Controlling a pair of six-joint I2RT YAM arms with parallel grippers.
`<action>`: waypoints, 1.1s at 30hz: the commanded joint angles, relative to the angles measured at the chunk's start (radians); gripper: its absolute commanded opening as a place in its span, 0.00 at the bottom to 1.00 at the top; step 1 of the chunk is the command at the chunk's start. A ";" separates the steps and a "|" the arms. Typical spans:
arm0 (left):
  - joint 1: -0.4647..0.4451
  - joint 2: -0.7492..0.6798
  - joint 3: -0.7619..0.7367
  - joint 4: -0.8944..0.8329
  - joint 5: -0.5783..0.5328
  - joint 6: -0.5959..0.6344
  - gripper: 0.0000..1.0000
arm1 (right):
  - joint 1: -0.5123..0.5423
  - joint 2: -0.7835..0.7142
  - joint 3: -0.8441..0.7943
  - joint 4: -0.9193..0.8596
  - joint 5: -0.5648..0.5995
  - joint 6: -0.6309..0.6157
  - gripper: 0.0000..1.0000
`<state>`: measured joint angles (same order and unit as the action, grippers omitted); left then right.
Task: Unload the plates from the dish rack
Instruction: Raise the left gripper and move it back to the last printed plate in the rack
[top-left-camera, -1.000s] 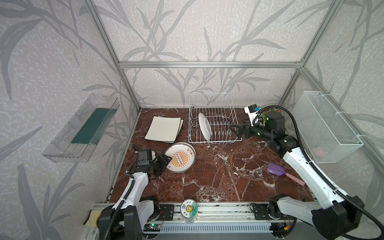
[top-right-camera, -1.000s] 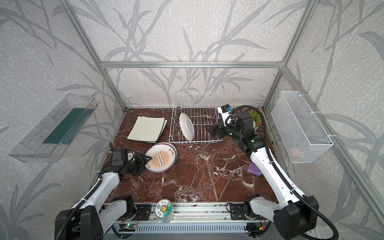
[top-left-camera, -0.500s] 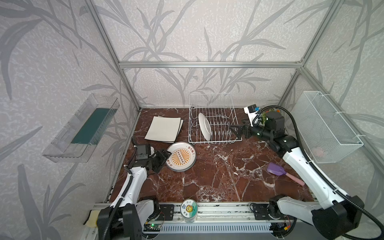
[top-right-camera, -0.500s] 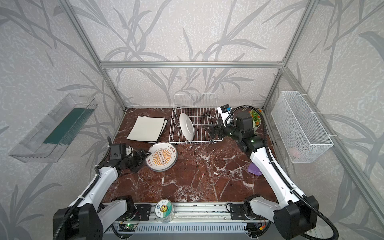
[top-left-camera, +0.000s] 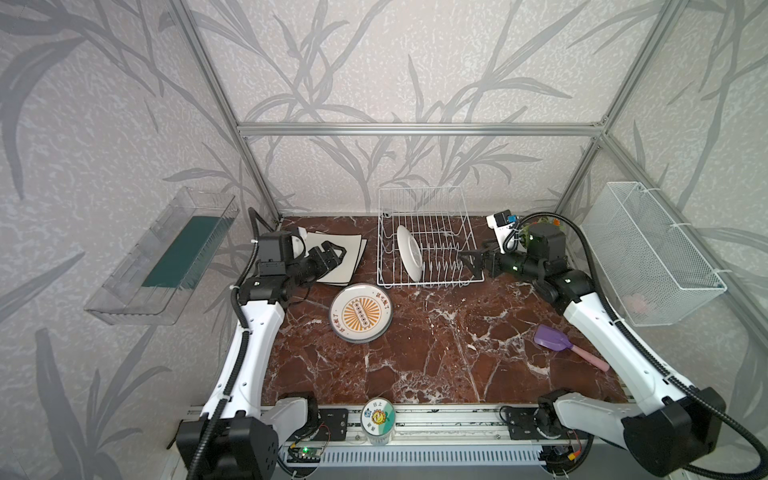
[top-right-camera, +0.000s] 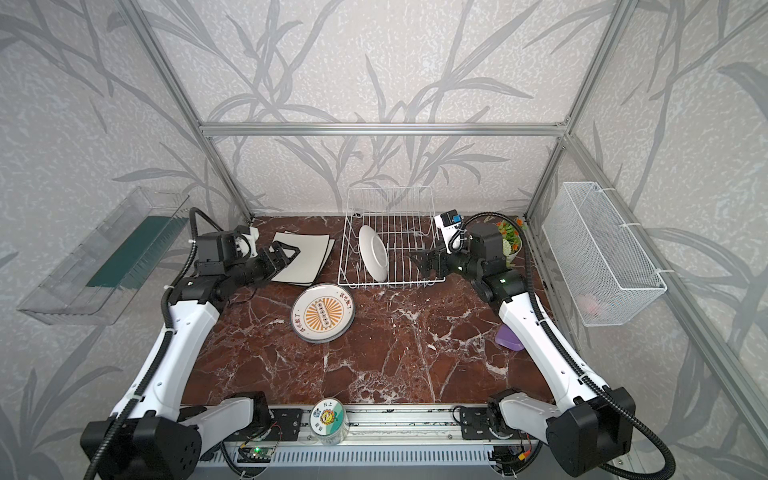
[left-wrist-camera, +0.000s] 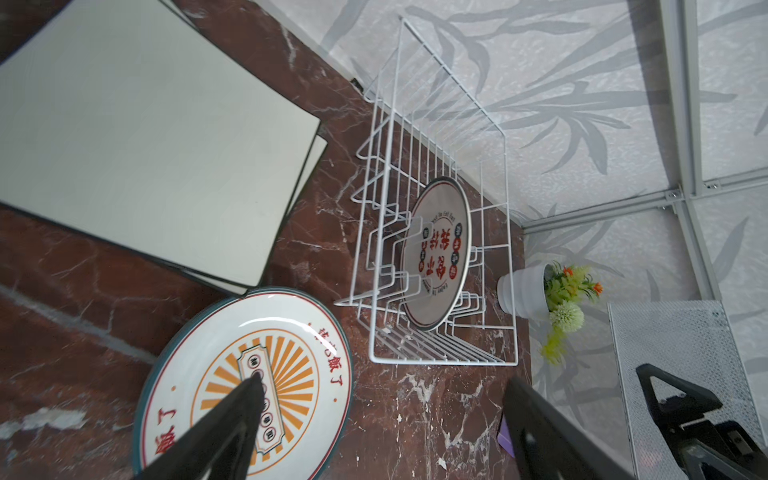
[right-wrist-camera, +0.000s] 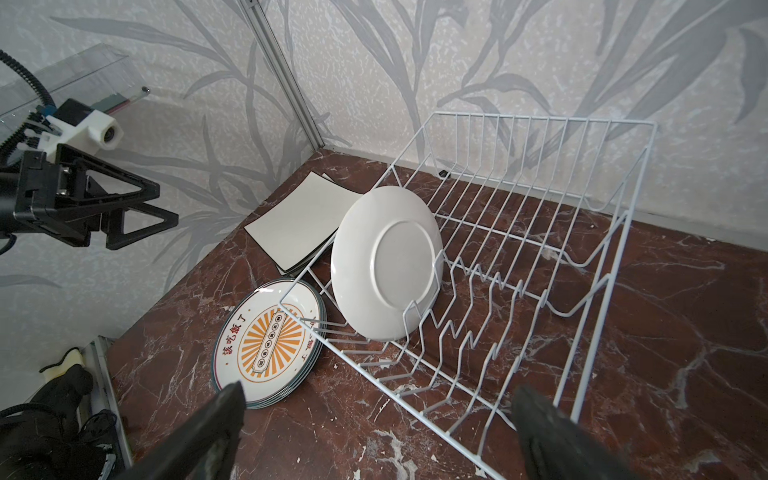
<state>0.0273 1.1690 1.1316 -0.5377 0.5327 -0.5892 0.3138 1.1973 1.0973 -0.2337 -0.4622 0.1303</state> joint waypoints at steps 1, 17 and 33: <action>-0.087 0.082 0.087 -0.022 -0.008 0.066 0.92 | 0.013 0.008 -0.006 0.019 -0.009 0.014 0.99; -0.336 0.509 0.343 0.075 -0.014 0.070 0.83 | 0.028 0.012 -0.008 0.000 0.050 0.012 0.99; -0.394 0.740 0.537 0.026 -0.032 0.048 0.31 | 0.028 0.005 -0.008 -0.038 0.109 -0.022 0.99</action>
<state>-0.3611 1.9003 1.6302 -0.4858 0.5163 -0.5419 0.3370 1.2064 1.0966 -0.2619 -0.3702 0.1246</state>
